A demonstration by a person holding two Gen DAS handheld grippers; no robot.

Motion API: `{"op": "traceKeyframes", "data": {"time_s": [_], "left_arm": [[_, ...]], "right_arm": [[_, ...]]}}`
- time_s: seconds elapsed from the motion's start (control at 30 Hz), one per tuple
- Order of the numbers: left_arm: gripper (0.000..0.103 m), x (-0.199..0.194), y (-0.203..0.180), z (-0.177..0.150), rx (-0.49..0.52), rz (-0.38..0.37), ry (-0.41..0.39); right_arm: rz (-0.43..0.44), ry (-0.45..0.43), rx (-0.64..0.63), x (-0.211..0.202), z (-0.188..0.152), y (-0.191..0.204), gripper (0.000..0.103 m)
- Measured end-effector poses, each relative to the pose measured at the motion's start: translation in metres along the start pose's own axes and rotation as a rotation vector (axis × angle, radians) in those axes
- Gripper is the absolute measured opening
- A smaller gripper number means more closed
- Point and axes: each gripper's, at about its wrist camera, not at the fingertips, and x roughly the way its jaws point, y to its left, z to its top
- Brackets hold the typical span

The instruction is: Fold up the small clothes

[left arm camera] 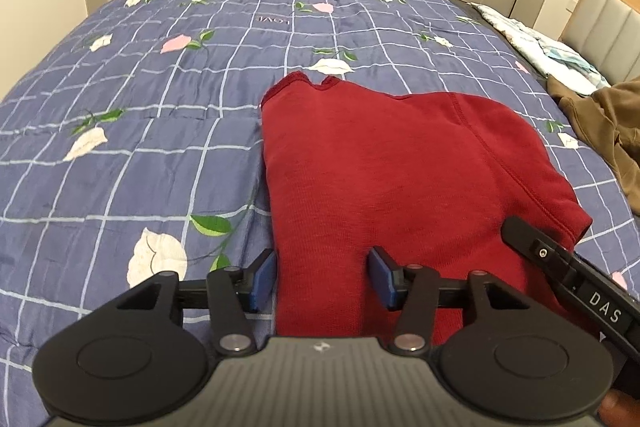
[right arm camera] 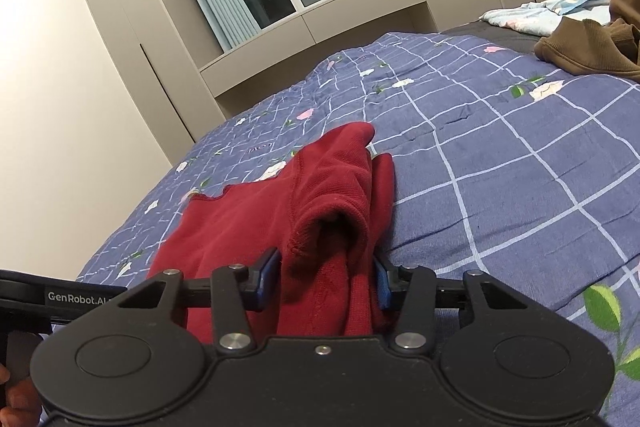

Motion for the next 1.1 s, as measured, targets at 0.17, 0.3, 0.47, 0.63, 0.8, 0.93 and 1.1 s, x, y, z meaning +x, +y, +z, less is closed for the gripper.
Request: {"op": "traceKeyframes", "data": {"time_s": [0.17, 0.3, 0.47, 0.63, 0.8, 0.93, 1.1], "left_arm": [[0.04, -0.003, -0.005, 0.001, 0.012, 0.001, -0.003], [0.033, -0.008, -0.011, 0.002, 0.045, 0.017, -0.013], [0.03, -0.012, -0.017, 0.003, 0.072, 0.032, -0.023], [0.026, -0.02, -0.027, 0.006, 0.137, 0.053, -0.033], [0.025, -0.032, -0.03, 0.013, 0.151, 0.035, -0.043], [0.024, -0.045, -0.033, 0.016, 0.167, 0.018, -0.059], [0.024, -0.066, -0.031, 0.015, 0.165, -0.017, -0.079]], "right_arm": [[0.0, -0.012, -0.014, -0.003, 0.0, 0.003, 0.038], [0.002, -0.018, -0.018, -0.005, 0.0, 0.003, 0.034], [0.004, -0.028, -0.021, -0.008, 0.0, 0.004, 0.029], [0.003, -0.042, -0.03, -0.012, 0.001, 0.008, 0.025], [-0.002, -0.064, -0.044, -0.019, 0.002, 0.014, 0.023], [-0.017, -0.076, -0.062, -0.027, 0.002, 0.02, 0.022], [-0.038, -0.078, -0.082, -0.045, 0.004, 0.031, 0.022]]}}
